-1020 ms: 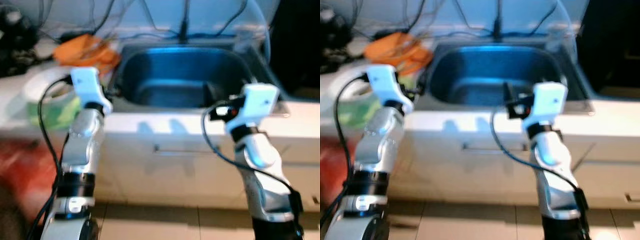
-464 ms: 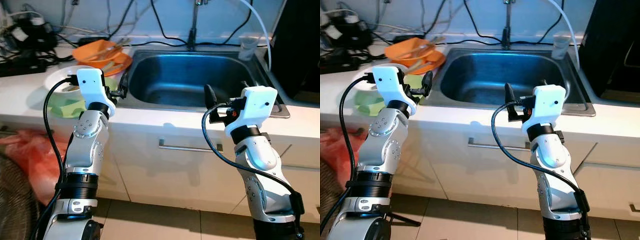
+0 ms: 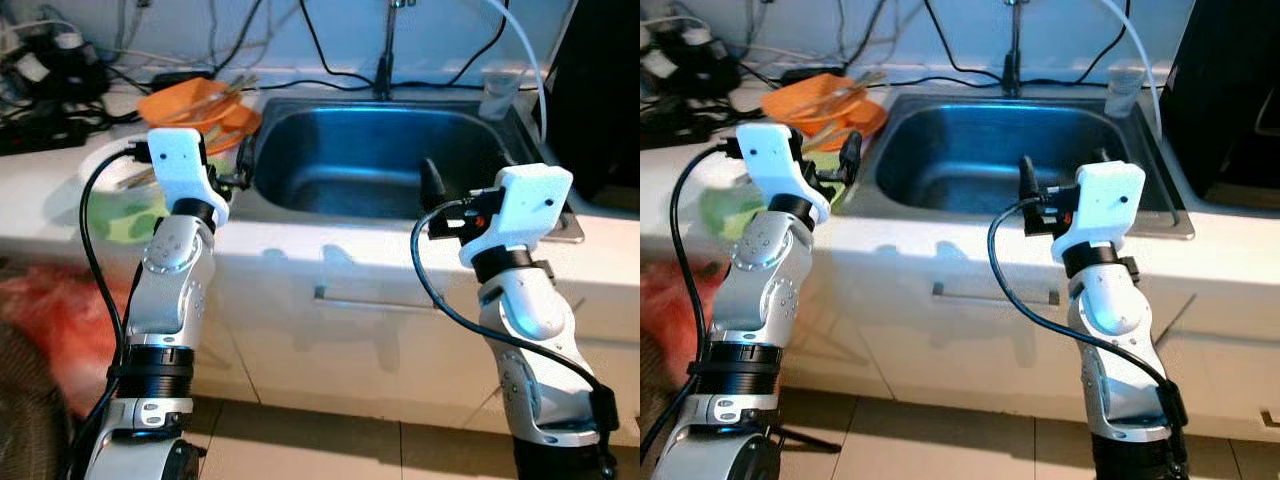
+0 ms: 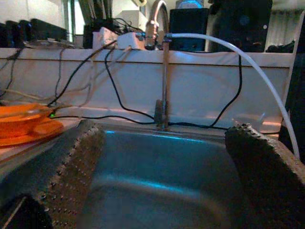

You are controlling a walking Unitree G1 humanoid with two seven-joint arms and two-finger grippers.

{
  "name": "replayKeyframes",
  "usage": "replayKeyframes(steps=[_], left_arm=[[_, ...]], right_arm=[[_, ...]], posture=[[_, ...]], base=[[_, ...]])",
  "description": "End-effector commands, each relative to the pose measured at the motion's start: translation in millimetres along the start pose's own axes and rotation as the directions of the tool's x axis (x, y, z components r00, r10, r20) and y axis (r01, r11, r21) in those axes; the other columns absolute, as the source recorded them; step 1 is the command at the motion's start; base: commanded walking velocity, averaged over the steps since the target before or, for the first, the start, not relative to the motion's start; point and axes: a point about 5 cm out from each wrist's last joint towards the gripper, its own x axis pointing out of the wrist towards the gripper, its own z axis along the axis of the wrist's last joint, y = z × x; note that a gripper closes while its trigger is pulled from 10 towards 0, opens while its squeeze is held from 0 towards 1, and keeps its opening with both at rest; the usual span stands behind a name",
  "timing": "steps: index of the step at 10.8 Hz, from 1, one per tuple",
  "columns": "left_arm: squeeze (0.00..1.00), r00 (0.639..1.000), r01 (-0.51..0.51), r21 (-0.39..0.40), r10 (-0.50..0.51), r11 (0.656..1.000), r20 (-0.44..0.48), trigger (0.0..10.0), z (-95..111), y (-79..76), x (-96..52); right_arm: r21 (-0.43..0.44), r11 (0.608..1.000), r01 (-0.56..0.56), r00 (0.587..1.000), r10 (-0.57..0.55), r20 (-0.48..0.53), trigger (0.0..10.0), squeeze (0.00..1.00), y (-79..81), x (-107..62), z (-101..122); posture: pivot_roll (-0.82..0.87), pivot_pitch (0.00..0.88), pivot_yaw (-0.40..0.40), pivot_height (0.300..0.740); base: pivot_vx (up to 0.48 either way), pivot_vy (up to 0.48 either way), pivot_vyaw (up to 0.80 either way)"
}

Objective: Kitchen organization

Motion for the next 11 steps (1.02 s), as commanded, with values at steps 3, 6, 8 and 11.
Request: replayKeyframes(steps=[3, 6, 8, 11], left_arm=[[0.0, 0.999, 0.008, 0.006, -0.008, 1.0, 0.037, 10.0, 9.6, -1.2, 1.8], [0.0, 0.999, 0.007, 0.014, -0.008, 1.0, 0.039, 10.0, 9.7, -0.5, 1.1], [0.0, 1.0, 0.009, 0.024, -0.009, 1.0, 0.029, 10.0, 8.0, -0.2, 1.1], [0.0, 1.0, 0.016, 0.028, -0.017, 0.999, 0.016, 10.0, 5.2, 0.3, 1.0]], right_arm=[[-0.02, 1.0, -0.011, 0.999, 0.012, 0.035, 10.0, 0.0, 3.3, 0.7, 8.3], [-0.023, 1.0, -0.014, 0.999, 0.015, 0.03, 10.0, 0.0, 4.3, 0.5, 6.7], [-0.027, 1.0, -0.014, 1.0, 0.015, 0.027, 10.0, 0.0, 4.4, 0.5, 5.8], [-0.028, 1.0, -0.013, 1.0, 0.014, 0.021, 10.0, 0.0, 5.0, -0.6, 3.6]], posture=[[0.03, 0.034, 0.063, 0.74], [0.03, 0.035, 0.062, 0.74], [0.03, 0.034, 0.062, 0.74], [0.03, 0.033, 0.068, 0.74]], base=[[0.202, 0.0, 0.0], [0.194, 0.0, 0.0], [0.416, 0.0, 0.0], [0.48, 0.0, 0.0]])
